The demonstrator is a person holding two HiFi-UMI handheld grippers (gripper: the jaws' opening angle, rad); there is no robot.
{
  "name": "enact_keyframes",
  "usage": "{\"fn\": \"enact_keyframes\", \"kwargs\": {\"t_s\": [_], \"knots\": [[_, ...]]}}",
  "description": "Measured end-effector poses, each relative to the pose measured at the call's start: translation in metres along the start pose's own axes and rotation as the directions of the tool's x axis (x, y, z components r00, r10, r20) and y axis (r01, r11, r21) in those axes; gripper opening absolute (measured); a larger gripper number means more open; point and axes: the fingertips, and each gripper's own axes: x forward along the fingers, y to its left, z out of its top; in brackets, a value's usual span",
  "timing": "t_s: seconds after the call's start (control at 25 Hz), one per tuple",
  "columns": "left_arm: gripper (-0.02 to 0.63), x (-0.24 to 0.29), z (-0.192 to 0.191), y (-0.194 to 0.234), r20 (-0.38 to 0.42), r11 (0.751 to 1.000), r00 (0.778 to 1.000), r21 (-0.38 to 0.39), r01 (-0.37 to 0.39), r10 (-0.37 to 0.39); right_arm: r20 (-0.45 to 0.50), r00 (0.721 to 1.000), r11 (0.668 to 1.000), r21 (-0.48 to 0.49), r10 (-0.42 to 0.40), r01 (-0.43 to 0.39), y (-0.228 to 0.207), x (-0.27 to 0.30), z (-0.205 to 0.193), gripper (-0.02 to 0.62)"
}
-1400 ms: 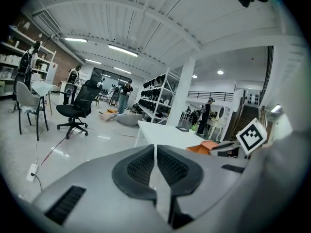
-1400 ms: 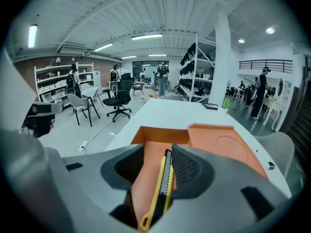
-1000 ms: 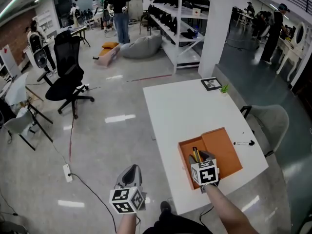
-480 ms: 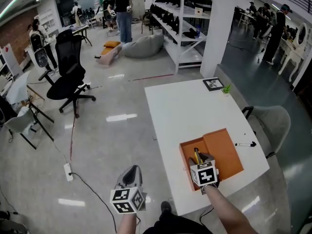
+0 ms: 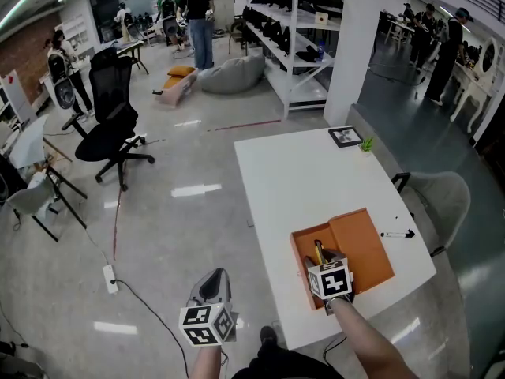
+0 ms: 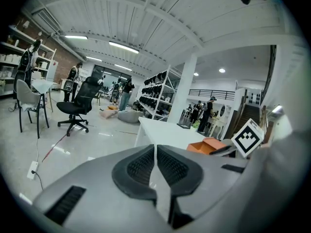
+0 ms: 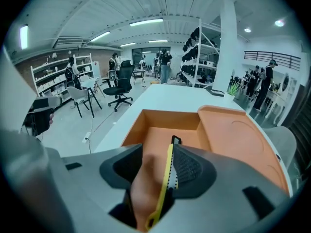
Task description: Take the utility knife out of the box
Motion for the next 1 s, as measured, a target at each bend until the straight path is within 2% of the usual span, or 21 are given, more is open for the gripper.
{"fn": "enact_keyframes", "kwargs": {"t_s": [0.4, 0.6, 0.8, 1.0], "knots": [[0.023, 0.003, -0.003, 0.005, -0.011, 1.0, 1.0, -0.012, -0.007, 0.007, -0.069, 0.997, 0.999, 0.049, 0.022, -0.018, -0.003, 0.012, -0.009, 0.184], [0.023, 0.006, -0.005, 0.007, -0.018, 1.0, 1.0, -0.016, -0.008, 0.007, -0.082, 0.997, 0.998, 0.066, 0.003, 0.003, -0.006, 0.016, -0.012, 0.186], [0.023, 0.008, -0.008, 0.006, -0.028, 1.0, 1.0, -0.018, -0.005, 0.005, -0.09, 0.994, 0.996, 0.053, -0.069, 0.074, -0.017, 0.015, -0.012, 0.094], [0.023, 0.012, -0.011, 0.005, -0.034, 1.0, 0.999, -0.019, 0.0, 0.0, -0.098, 0.991, 0.994, 0.042, -0.091, 0.096, -0.02, 0.018, -0.014, 0.085]]}}
